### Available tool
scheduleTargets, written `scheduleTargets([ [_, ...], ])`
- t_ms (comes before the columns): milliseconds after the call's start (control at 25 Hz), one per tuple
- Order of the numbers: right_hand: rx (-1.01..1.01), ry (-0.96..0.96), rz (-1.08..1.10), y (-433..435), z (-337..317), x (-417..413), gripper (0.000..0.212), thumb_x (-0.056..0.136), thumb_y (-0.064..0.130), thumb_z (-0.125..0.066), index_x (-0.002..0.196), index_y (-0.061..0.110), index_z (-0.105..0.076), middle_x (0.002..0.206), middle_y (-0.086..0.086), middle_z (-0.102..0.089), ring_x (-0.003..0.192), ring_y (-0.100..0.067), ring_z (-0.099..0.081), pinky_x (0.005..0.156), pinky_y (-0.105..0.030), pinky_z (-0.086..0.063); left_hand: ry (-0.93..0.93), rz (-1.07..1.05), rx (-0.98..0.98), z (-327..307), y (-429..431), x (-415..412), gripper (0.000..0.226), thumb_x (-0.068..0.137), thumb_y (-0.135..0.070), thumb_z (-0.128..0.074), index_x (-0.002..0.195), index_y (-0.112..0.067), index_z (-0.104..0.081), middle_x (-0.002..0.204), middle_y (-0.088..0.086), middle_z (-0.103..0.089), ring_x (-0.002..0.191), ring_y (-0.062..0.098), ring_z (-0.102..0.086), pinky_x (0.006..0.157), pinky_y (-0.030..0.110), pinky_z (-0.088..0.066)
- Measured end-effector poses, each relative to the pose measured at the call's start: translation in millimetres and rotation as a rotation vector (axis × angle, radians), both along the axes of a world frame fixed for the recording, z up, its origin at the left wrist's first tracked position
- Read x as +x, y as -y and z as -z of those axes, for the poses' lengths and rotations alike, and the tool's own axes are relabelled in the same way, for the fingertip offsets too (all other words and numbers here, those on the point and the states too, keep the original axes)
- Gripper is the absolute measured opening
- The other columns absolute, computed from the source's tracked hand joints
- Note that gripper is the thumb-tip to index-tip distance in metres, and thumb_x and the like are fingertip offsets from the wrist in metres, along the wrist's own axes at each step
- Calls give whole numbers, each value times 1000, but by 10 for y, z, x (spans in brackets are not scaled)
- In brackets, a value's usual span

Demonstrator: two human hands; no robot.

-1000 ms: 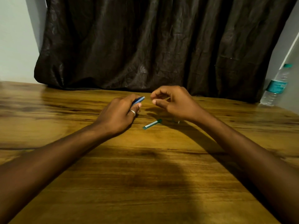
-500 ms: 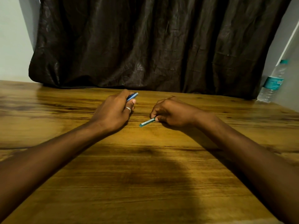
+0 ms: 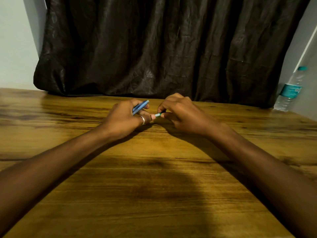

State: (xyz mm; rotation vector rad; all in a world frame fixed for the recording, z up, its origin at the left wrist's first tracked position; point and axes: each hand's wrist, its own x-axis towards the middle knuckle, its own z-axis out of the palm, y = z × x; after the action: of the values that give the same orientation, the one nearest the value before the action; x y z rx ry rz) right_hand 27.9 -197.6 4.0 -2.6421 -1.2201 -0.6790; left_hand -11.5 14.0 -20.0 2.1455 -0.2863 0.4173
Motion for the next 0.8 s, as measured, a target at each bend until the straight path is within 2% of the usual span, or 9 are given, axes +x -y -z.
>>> scheduleTargets([
  [80, 21, 41, -19, 8, -4, -6, 12, 95, 24, -58, 106, 25, -64, 106, 6, -62, 111, -17, -51, 85, -34, -35, -53, 35, -95, -12, 10, 4, 38, 83, -27, -83, 117, -26, -67, 91, -6, -82, 91, 4, -75, 89, 31, -55],
  [160, 37, 62, -41, 11, 1, -9, 11, 95, 22, -59, 105, 23, -65, 104, 6, -61, 110, -17, -51, 83, -32, -31, -72, 54, -176, -14, 22, -8, 37, 83, -23, -83, 117, -23, -67, 85, -5, -81, 80, 1, -74, 82, 29, -54],
  [280, 58, 46, -49, -8, 14, -2, 12, 95, 24, -60, 105, 27, -64, 101, 13, -57, 106, -13, -51, 84, -32, -36, -86, 61, -222, -24, 26, -31, 35, 84, -22, -81, 117, -21, -68, 84, -1, -80, 73, -1, -71, 72, 23, -51],
  [360, 190, -55, -43, -14, 4, 7, 14, 93, 24, -65, 106, 29, -67, 101, 13, -63, 102, -7, -56, 86, -30, -44, -93, 48, -243, -43, 18, -41, 34, 85, -21, -81, 117, -21, -68, 91, 4, -81, 74, 0, -72, 67, 17, -52],
  [480, 472, -332, -10, -18, -58, -25, 17, 90, 16, -71, 105, 24, -73, 98, 11, -72, 89, 3, -65, 83, -22, -51, -86, 40, -245, -69, 2, -59, 33, 86, -21, -80, 117, -22, -67, 94, 3, -81, 74, -2, -72, 59, 9, -49],
  [560, 584, -445, 0, -32, -80, -53, 19, 89, 8, -71, 105, 16, -73, 95, 7, -73, 85, 0, -66, 82, -21, -53, -69, 29, -210, -60, 3, -61, 33, 85, -25, -80, 116, -24, -68, 94, 0, -80, 80, -1, -72, 64, 11, -50],
  [680, 712, -560, -17, -57, -94, -92, 23, 88, -3, -68, 111, 0, -69, 84, 1, -68, 77, -2, -64, 76, -14, -52, -19, -2, -249, -37, 10, -52, 34, 83, -25, -83, 114, -26, -69, 95, -5, -80, 90, 2, -74, 81, 25, -56],
  [800, 773, -586, 5, -73, -89, -103, 23, 88, -5, -68, 110, -1, -68, 81, 0, -67, 73, -1, -63, 74, -13, -53, 7, -9, -285, -34, 29, -70, 35, 84, -21, -82, 116, -24, -68, 94, -10, -80, 92, -1, -74, 87, 29, -58],
])
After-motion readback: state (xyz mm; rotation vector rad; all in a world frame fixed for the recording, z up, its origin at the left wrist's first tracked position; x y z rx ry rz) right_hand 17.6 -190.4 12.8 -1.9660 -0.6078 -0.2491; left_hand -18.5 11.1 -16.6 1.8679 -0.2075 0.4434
